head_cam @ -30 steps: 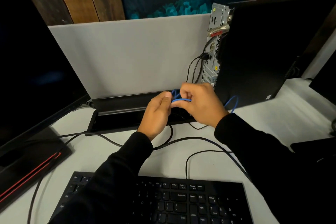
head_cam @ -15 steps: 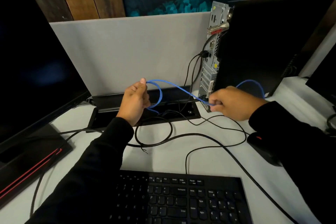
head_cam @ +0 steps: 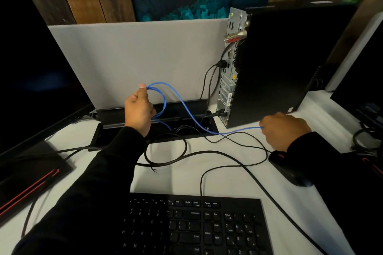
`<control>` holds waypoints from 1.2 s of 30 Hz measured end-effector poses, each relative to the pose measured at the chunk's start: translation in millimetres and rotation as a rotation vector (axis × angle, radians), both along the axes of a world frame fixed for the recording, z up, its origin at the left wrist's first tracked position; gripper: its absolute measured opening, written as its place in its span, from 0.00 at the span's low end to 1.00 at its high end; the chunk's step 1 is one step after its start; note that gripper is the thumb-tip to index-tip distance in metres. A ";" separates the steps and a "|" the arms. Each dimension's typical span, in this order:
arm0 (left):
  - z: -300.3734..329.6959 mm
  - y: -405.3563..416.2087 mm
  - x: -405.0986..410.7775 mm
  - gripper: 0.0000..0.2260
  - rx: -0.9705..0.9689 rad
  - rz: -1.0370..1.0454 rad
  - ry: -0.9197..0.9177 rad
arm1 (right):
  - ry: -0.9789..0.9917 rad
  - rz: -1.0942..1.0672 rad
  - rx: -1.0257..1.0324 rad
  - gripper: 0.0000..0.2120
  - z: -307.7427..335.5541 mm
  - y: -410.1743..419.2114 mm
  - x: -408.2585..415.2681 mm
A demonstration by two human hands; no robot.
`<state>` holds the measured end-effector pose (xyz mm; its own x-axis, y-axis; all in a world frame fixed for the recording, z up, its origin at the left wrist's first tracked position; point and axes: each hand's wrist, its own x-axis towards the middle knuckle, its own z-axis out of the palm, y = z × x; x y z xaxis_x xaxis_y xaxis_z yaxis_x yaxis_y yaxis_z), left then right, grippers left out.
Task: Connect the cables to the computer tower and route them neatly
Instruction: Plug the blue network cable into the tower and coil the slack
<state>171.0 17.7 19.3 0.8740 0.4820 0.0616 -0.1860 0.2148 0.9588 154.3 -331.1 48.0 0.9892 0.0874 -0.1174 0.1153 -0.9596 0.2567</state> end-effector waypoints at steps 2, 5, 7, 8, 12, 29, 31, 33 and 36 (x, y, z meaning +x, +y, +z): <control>1.4 -2.4 2.6 0.19 0.047 0.019 0.004 | 0.046 0.112 0.274 0.12 -2.3 2.0 2.8; -0.4 -11.2 0.9 0.20 0.133 -0.002 0.006 | 0.166 0.267 0.813 0.18 7.0 27.5 -16.6; -1.8 -21.0 -1.5 0.20 0.130 -0.041 0.004 | 0.227 0.282 1.149 0.17 14.1 49.6 -30.2; -2.0 -25.0 -2.8 0.20 0.116 -0.064 0.006 | 0.196 0.310 1.271 0.17 14.7 60.7 -34.5; -1.7 -31.7 -9.7 0.21 0.151 -0.141 -0.005 | -0.258 0.571 0.722 0.17 7.0 92.5 -24.6; 6.0 -25.8 -19.5 0.23 0.077 -0.206 0.033 | -0.300 0.580 1.209 0.08 13.1 156.9 5.1; 8.9 -26.2 -21.5 0.23 0.045 -0.214 0.032 | -0.360 0.578 1.079 0.07 5.5 162.9 8.4; 9.2 -26.3 -21.0 0.22 -0.043 -0.275 0.045 | -0.321 0.538 1.062 0.07 -1.6 168.8 13.2; 9.3 -27.2 -20.7 0.26 -0.173 -0.347 0.103 | -0.199 0.518 1.192 0.11 -4.7 178.7 17.3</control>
<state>150.3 -9.5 28.6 0.9841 0.1526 -0.0913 0.0215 0.4074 0.9130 171.6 -152.3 43.3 0.8012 0.4075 0.4381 0.5949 -0.4643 -0.6562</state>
